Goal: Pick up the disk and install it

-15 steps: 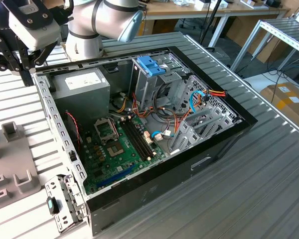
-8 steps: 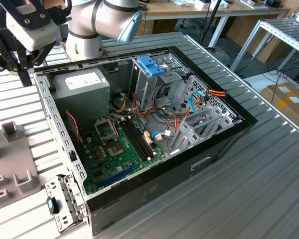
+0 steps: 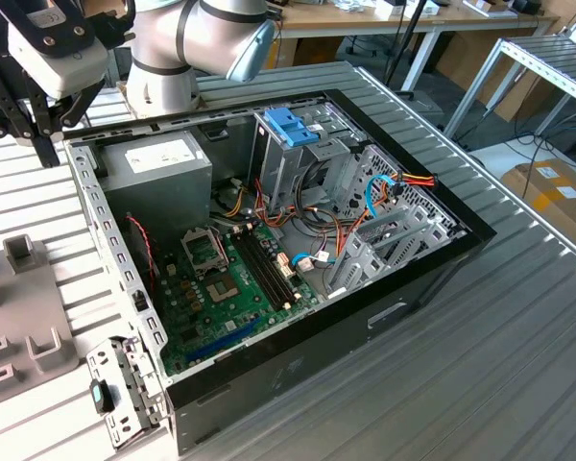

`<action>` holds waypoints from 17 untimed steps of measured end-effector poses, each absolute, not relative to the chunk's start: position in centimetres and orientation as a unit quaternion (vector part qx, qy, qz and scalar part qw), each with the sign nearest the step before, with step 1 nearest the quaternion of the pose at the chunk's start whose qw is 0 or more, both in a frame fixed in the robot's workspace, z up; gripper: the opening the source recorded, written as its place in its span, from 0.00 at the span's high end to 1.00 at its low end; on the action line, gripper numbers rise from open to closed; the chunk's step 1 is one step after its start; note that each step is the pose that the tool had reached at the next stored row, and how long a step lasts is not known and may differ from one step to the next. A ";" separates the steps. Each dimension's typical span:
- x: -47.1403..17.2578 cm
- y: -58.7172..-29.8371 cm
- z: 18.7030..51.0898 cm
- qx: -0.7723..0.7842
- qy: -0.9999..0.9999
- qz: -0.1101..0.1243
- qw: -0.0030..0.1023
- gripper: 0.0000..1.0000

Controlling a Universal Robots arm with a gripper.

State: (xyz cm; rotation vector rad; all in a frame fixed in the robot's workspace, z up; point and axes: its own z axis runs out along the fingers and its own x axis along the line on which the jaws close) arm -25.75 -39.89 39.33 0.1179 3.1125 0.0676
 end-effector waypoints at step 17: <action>-26.4 -39.9 39.3 0.038 0.999 0.022 0.013 0.89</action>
